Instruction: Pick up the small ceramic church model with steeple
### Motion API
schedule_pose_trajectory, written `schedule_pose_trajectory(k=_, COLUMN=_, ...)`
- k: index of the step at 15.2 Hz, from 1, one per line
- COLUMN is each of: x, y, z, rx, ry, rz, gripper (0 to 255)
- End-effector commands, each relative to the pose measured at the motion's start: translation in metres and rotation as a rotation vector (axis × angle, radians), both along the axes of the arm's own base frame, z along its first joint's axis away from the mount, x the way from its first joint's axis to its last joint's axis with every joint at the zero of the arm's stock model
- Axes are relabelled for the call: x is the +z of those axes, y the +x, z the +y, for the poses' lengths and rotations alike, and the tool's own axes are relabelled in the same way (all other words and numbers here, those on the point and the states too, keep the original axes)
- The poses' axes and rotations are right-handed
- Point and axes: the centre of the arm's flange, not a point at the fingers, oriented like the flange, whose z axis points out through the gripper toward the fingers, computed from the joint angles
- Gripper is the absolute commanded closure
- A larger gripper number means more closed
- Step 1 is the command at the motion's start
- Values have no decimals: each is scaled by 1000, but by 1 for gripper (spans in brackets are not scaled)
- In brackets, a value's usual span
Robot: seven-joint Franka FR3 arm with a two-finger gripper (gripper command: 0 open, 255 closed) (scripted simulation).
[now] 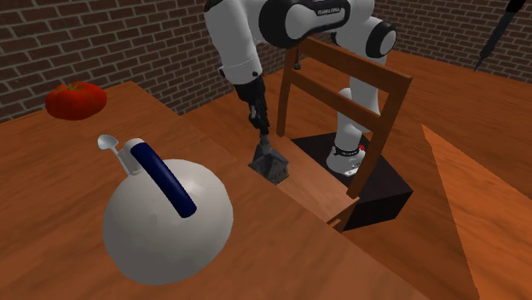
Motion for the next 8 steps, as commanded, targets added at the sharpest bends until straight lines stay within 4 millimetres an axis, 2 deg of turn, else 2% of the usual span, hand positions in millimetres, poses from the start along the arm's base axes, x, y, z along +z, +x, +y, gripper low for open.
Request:
schedule_pose_trajectory(k=1, x=13, y=-1, z=-1, rx=0, ry=0, rz=0, gripper=255)
schedule_pose_trajectory(k=6, x=39, y=-1, z=-1, rx=0, ry=0, rz=0, gripper=255)
schedule_pose_trajectory(k=8, x=40, y=-1, z=-1, rx=0, ry=0, rz=0, gripper=255)
